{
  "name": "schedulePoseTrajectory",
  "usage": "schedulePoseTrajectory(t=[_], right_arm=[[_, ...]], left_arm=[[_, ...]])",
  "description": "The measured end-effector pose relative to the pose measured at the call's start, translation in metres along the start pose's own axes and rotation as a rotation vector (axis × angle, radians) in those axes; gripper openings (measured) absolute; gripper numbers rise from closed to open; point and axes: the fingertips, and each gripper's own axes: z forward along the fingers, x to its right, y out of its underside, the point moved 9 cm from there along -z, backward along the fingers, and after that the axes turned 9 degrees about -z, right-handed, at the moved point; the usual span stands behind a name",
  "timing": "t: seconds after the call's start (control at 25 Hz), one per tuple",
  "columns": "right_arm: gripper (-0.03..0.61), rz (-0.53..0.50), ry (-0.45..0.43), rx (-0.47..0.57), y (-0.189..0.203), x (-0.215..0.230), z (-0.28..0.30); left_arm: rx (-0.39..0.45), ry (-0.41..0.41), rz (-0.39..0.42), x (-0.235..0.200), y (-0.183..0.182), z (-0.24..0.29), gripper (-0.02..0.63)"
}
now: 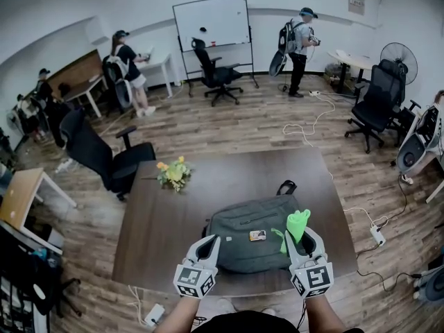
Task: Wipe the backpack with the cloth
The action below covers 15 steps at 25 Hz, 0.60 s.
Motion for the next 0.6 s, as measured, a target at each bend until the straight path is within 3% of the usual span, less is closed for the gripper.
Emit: schedulePoseTrajectory(t=[0.32, 0.6], right_arm=[[0.106, -0.03, 0.008, -0.014, -0.001, 0.003, 0.0], [0.1, -0.076, -0.028, 0.044, -0.011, -0.007, 0.001]], left_arm=[[-0.012, 0.003, 0.055, 0.012, 0.001, -0.005, 0.02], [0.005, -0.005, 0.041, 0.016, -0.002, -0.014, 0.02]])
